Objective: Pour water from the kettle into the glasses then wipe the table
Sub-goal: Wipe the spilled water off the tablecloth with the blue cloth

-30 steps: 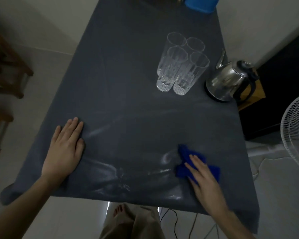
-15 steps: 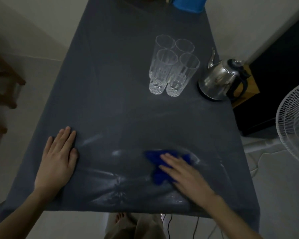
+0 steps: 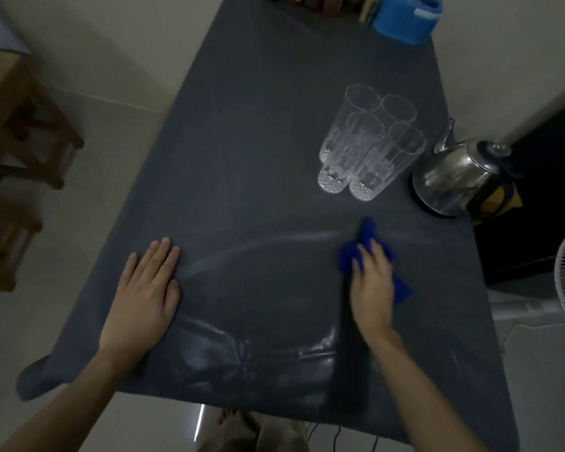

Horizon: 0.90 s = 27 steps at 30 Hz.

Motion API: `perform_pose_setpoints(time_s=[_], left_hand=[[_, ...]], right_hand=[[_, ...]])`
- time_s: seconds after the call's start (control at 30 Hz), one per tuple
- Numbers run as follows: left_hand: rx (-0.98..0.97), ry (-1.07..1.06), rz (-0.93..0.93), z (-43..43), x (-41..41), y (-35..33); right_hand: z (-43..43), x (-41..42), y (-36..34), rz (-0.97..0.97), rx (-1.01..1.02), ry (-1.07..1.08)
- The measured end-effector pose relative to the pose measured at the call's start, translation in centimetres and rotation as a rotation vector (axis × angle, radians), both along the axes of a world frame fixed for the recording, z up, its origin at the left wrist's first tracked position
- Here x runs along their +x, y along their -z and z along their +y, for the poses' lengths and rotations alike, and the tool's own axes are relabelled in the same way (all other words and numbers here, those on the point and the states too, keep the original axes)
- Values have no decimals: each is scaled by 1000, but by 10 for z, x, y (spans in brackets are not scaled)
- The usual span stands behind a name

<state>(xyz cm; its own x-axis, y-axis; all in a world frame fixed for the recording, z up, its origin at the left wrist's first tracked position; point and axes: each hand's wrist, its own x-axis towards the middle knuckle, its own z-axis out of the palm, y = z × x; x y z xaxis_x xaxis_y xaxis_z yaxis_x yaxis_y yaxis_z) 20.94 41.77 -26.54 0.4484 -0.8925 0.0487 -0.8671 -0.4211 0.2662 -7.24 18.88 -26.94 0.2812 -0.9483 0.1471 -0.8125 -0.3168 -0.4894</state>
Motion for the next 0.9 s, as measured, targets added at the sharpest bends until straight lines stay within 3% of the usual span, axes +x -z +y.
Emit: perform_pose_setpoints(time_s=[0.23,0.5,0.63,0.73,0.9], left_hand=[[26,-7,-1,0,0,-1],[99,-32,28,-2,5,2],[117,-97,115,-8,0,3],[116,-172,57,-13,-27,2],[169,69,-29,-27,-94,-1]], right_hand=[[82,114,0,12,-7,-355],[122,36,-6,146,-73,-809],[107,-39,-8,213,-91,-753],[91,-104,-10,240,-101,-558],[73,-190,-12,282,-13,-274]])
